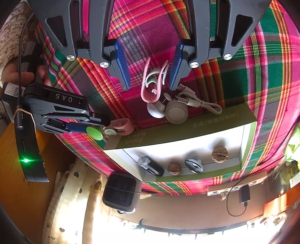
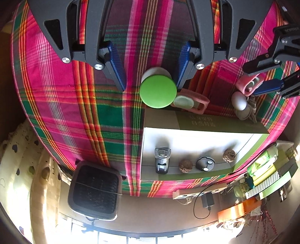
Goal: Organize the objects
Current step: 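Grasp the green mushroom lamp with the right gripper while the left gripper grasps the pink earhook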
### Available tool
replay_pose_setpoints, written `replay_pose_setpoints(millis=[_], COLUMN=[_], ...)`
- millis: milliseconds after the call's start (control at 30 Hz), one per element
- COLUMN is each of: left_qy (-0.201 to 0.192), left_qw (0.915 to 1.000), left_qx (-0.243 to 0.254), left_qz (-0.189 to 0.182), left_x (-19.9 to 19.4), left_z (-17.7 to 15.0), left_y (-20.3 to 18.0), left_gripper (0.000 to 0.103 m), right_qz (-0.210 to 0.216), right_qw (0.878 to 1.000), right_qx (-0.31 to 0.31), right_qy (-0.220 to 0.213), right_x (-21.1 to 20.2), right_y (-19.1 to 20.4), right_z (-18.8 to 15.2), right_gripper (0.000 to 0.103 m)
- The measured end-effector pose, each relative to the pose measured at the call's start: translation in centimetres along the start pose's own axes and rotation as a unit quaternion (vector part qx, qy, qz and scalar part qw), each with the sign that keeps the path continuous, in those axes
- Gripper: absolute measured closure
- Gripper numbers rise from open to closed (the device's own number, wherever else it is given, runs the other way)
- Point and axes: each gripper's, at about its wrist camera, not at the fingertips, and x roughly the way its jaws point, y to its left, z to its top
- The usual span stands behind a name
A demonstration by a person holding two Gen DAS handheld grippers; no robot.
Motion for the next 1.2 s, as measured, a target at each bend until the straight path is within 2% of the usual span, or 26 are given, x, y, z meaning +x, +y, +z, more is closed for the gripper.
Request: replay_pose_setpoints(millis=[167,233,300,667,1200], left_qy=[-0.001,-0.001,-0.001,-0.004,-0.004], left_qw=[1.0,1.0,1.0,0.9997,0.9996], left_qx=[-0.005,-0.005,-0.005,-0.019,-0.02], left_qz=[-0.003,0.0,0.001,0.017,0.018], left_x=[0.04,0.04,0.01,-0.05,-0.1], left_z=[-0.02,-0.02,0.01,0.02,0.0], left_y=[0.08,0.05,0.14,0.69,0.67], left_gripper=[0.062,0.062,0.064,0.08,0.081], right_qz=[0.002,0.0,-0.002,-0.006,-0.007], right_qw=[1.0,1.0,1.0,1.0,1.0], right_qx=[0.0,0.0,0.004,0.005,0.009], right_qy=[0.0,-0.002,-0.004,-0.004,-0.004], right_x=[-0.01,-0.13,-0.22,-0.33,-0.5], right_y=[-0.17,-0.21,-0.37,-0.3,-0.35], right_z=[0.09,0.05,0.0,-0.19,-0.32], right_gripper=[0.052,0.063,0.067,0.067,0.067])
